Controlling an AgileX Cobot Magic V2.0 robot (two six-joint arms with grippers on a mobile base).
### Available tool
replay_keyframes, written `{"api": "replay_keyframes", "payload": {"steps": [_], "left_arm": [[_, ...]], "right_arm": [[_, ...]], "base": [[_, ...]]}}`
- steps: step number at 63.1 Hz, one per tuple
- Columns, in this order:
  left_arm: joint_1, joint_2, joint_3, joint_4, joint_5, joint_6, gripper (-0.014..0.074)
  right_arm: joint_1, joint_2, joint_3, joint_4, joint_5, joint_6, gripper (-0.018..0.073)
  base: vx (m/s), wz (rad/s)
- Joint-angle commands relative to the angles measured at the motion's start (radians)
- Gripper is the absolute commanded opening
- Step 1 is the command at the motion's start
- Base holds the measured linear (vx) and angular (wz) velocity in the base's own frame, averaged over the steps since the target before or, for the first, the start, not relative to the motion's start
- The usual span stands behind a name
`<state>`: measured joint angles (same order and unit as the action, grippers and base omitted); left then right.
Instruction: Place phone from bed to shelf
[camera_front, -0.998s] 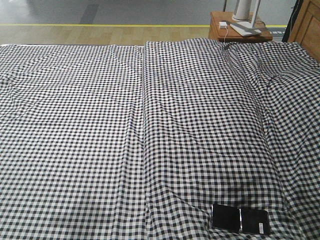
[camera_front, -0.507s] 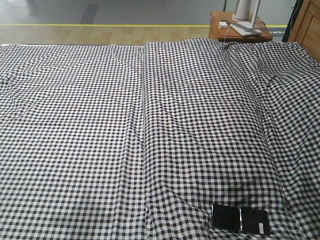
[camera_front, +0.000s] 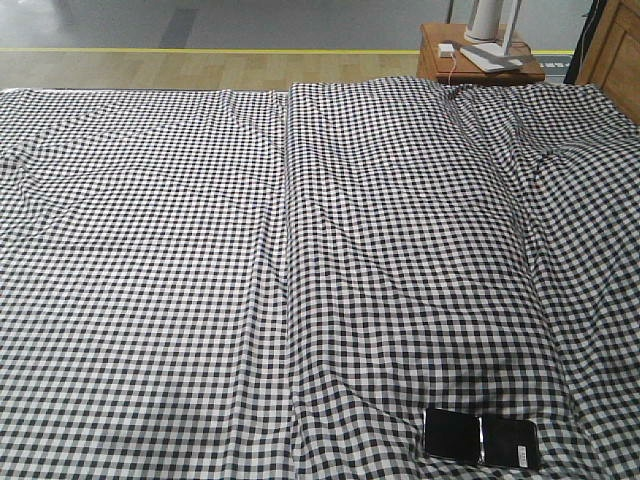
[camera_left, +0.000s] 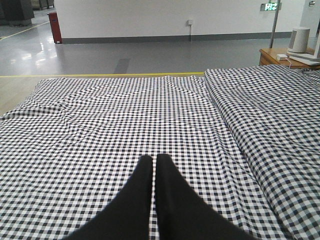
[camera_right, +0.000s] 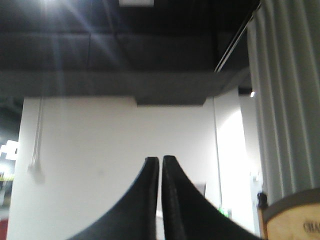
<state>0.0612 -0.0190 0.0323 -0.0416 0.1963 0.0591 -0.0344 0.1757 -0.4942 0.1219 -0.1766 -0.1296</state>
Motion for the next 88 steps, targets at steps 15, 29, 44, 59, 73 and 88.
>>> {"api": "replay_keyframes", "payload": {"steps": [15,29,44,59,73,88], "left_arm": [[0.0,-0.008,0.007,-0.009,-0.07,0.0,0.0001],[0.0,-0.008,0.007,-0.009,-0.07,0.0,0.0001],[0.0,-0.008,0.007,-0.009,-0.07,0.0,0.0001],[0.0,-0.008,0.007,-0.009,-0.07,0.0,0.0001],[0.0,-0.008,0.007,-0.009,-0.07,0.0,0.0001],[0.0,-0.008,0.007,-0.009,-0.07,0.0,0.0001]], "right_arm": [[-0.006,0.388,-0.374,-0.001,0.406,-0.014,0.0013],[-0.006,0.574,-0.413,-0.001,0.572,-0.014,0.0099],[-0.006,0.71,-0.413,-0.001,0.764,-0.014,0.0371],[-0.006,0.778,-0.413,-0.001,0.799,0.003,0.0729],[-0.023,0.787,-0.413,-0.005,0.804,0.058,0.0711],[-0.212,0.87,-0.438,-0.011,0.936,0.058,0.0692]], "base": [[0.0,0.0],[0.0,0.0],[0.0,0.0],[0.0,0.0],[0.0,0.0],[0.0,0.0]]}}
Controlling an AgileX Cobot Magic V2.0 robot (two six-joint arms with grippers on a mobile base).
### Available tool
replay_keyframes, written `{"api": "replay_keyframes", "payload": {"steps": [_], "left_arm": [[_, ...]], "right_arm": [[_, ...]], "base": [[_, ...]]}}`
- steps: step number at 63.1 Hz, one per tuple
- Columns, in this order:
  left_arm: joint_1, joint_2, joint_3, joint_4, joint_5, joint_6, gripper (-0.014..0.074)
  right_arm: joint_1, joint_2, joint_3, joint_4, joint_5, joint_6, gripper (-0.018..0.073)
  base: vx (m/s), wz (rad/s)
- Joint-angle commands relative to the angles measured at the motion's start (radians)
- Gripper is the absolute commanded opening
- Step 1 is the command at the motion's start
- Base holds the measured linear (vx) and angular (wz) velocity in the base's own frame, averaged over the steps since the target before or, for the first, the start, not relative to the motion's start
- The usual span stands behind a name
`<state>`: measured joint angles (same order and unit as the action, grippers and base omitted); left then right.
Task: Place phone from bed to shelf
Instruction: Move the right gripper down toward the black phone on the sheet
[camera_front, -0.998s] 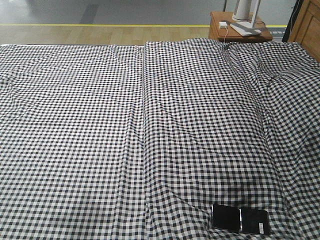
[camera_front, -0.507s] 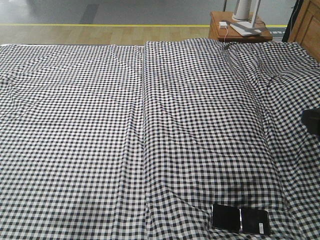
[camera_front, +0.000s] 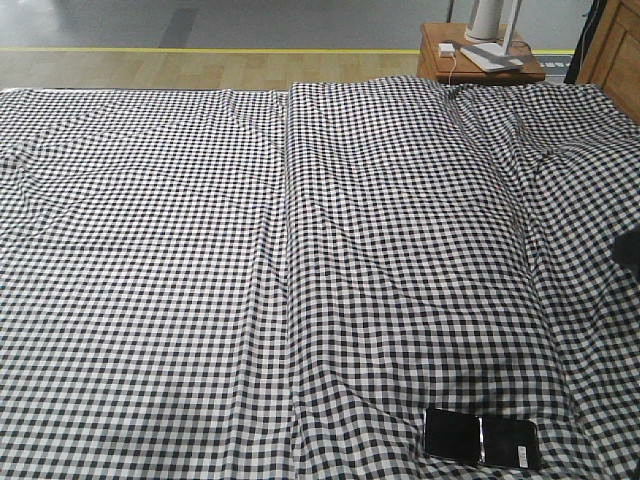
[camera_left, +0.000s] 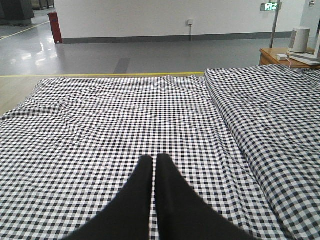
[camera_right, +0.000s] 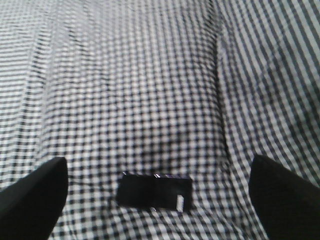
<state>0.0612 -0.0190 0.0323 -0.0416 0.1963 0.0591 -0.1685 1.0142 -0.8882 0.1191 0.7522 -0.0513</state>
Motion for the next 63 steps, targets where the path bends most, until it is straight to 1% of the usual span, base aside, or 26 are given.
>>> {"api": "replay_keyframes", "payload": {"steps": [1,4,11,17,24,35,43,52,63], "left_arm": [[0.0,-0.008,0.007,-0.009,-0.07,0.0,0.0001],[0.0,-0.008,0.007,-0.009,-0.07,0.0,0.0001],[0.0,-0.008,0.007,-0.009,-0.07,0.0,0.0001],[0.0,-0.008,0.007,-0.009,-0.07,0.0,0.0001],[0.0,-0.008,0.007,-0.009,-0.07,0.0,0.0001],[0.0,-0.008,0.007,-0.009,-0.07,0.0,0.0001],[0.0,-0.008,0.007,-0.009,-0.07,0.0,0.0001],[0.0,-0.008,0.007,-0.009,-0.07,0.0,0.0001],[0.0,-0.008,0.007,-0.009,-0.07,0.0,0.0001]], "right_arm": [[-0.091,0.04,-0.046,-0.009,0.014,-0.027,0.0691],[-0.135,0.076,-0.055,-0.006,0.031,-0.039,0.0687],[-0.227,0.171,-0.07,-0.004,0.015,-0.049,0.0682],[-0.28,0.272,-0.096,0.01,0.023,-0.076,0.0678],[-0.33,0.419,-0.135,0.072,0.051,-0.139,0.0672],[-0.365,0.644,-0.237,0.222,0.123,-0.298,0.0665],[-0.38,0.799,-0.323,0.305,0.195,-0.406,0.0659],[-0.38,0.94,-0.394,0.351,0.219,-0.486,0.0652],[-0.38,1.089,-0.432,0.391,0.228,-0.581,0.0649]], "base": [[0.0,0.0],[0.0,0.0],[0.0,0.0],[0.0,0.0],[0.0,0.0],[0.0,0.0],[0.0,0.0],[0.0,0.0],[0.0,0.0]]}}
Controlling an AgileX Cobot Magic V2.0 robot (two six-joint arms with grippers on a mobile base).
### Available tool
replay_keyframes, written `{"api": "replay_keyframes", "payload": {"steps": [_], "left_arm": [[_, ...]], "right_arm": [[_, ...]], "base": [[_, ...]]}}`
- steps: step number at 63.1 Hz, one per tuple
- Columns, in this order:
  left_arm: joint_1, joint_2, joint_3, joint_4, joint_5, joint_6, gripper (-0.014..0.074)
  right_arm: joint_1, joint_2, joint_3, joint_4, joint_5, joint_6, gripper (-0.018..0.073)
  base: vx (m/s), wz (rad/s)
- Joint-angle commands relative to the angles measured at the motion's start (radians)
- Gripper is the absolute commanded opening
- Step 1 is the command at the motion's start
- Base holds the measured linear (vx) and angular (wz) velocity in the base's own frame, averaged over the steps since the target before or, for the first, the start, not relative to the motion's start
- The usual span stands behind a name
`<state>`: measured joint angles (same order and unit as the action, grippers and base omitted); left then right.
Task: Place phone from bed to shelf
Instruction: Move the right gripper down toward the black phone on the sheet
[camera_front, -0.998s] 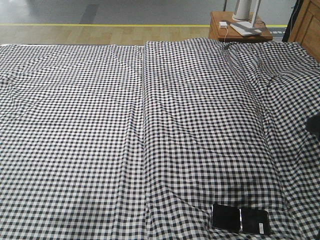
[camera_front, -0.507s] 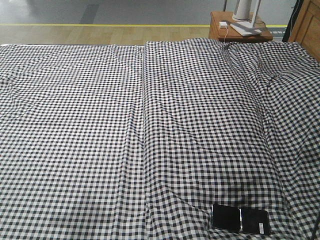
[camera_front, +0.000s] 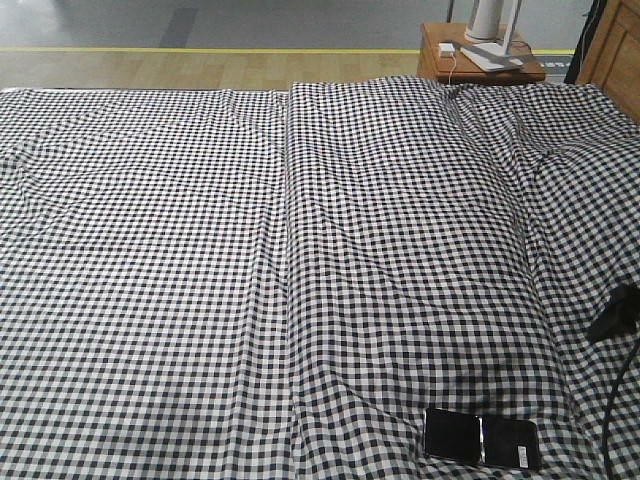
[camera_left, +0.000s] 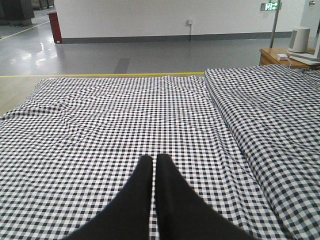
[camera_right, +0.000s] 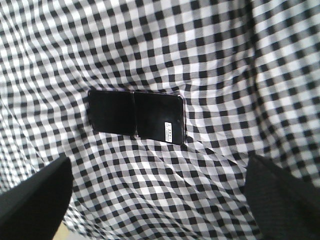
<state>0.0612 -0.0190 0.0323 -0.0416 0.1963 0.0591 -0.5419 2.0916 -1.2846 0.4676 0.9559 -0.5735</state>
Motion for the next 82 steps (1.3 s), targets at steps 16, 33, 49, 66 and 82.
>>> {"api": "replay_keyframes", "payload": {"steps": [16,33,49,66,82], "left_arm": [[0.0,-0.008,0.007,-0.009,-0.07,0.0,0.0001],[0.0,-0.008,0.007,-0.009,-0.07,0.0,0.0001],[0.0,-0.008,0.007,-0.009,-0.07,0.0,0.0001],[0.0,-0.008,0.007,-0.009,-0.07,0.0,0.0001],[0.0,-0.008,0.007,-0.009,-0.07,0.0,0.0001]], "right_arm": [[-0.007,0.236,-0.078,0.115,0.021,-0.162,0.064],[-0.079,0.434,-0.164,0.309,0.15,-0.303,0.0633],[-0.146,0.504,-0.175,0.369,0.257,-0.445,0.0622],[-0.142,0.559,-0.175,0.457,0.269,-0.527,0.0609],[-0.142,0.596,-0.175,0.474,0.281,-0.56,0.0599]], "base": [[0.0,0.0],[0.0,0.0],[0.0,0.0],[0.0,0.0],[0.0,0.0]]}}
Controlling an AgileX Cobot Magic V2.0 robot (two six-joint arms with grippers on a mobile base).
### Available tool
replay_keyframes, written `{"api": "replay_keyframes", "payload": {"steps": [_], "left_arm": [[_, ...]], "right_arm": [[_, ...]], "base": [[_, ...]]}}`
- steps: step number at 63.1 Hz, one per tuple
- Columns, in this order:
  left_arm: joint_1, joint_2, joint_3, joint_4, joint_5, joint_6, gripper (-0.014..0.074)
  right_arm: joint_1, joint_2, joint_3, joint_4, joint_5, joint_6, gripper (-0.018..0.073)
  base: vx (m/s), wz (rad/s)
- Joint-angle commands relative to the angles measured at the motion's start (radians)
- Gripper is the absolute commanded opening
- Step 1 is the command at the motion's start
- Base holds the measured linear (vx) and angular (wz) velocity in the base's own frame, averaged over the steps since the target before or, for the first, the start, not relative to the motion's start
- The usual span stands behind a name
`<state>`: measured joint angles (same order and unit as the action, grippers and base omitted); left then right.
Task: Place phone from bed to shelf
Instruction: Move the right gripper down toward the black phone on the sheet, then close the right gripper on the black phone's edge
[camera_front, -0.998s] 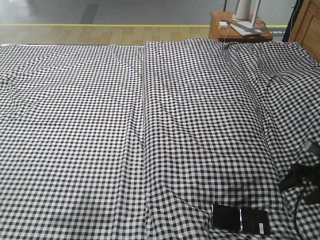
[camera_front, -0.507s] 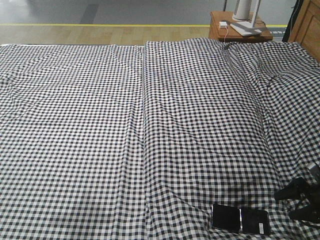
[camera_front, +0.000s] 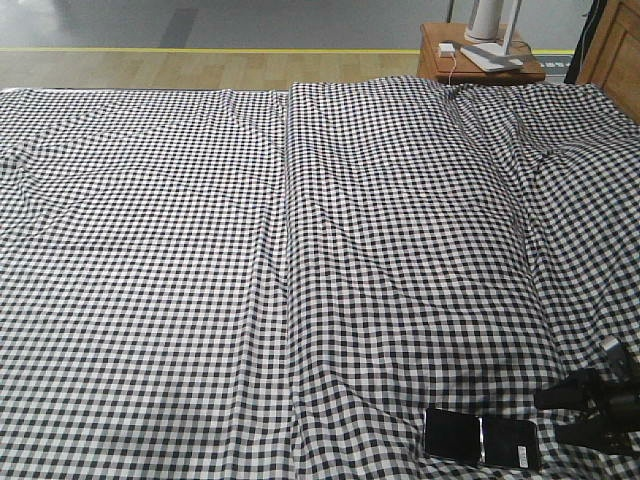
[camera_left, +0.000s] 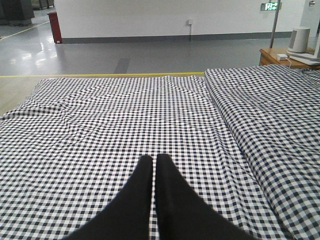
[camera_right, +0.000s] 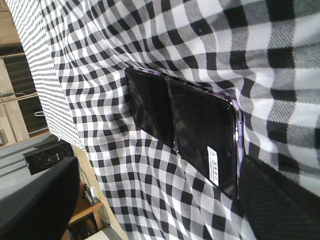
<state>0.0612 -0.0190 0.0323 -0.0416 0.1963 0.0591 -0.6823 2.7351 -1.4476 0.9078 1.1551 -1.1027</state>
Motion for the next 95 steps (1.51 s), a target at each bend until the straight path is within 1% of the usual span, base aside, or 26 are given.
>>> {"api": "replay_keyframes", "payload": {"steps": [1,24,40,54,62,70,84,95], "left_arm": [[0.0,-0.008,0.007,-0.009,-0.07,0.0,0.0001],[0.0,-0.008,0.007,-0.009,-0.07,0.0,0.0001],[0.0,-0.008,0.007,-0.009,-0.07,0.0,0.0001],[0.0,-0.008,0.007,-0.009,-0.07,0.0,0.0001],[0.0,-0.008,0.007,-0.009,-0.07,0.0,0.0001],[0.0,-0.008,0.007,-0.009,-0.07,0.0,0.0001],[0.0,-0.008,0.007,-0.009,-0.07,0.0,0.0001],[0.0,-0.008,0.007,-0.009,-0.07,0.0,0.0001]], "right_arm": [[-0.002,-0.047,-0.012,0.034,0.082,-0.036,0.0599],[-0.002,0.016,-0.012,0.051,0.058,-0.064,0.0595],[-0.002,0.033,-0.012,0.054,0.007,-0.08,0.0595],[-0.002,0.062,-0.012,0.121,0.023,-0.12,0.0595],[0.001,0.075,-0.012,0.163,0.073,-0.149,0.0595],[0.033,0.075,-0.012,0.165,0.081,-0.156,0.0595],[0.126,0.075,-0.012,0.172,0.074,-0.165,0.0595],[0.153,0.075,-0.012,0.176,0.074,-0.165,0.0592]], "base": [[0.0,0.0],[0.0,0.0],[0.0,0.0],[0.0,0.0],[0.0,0.0],[0.0,0.0],[0.0,0.0],[0.0,0.0]]}}
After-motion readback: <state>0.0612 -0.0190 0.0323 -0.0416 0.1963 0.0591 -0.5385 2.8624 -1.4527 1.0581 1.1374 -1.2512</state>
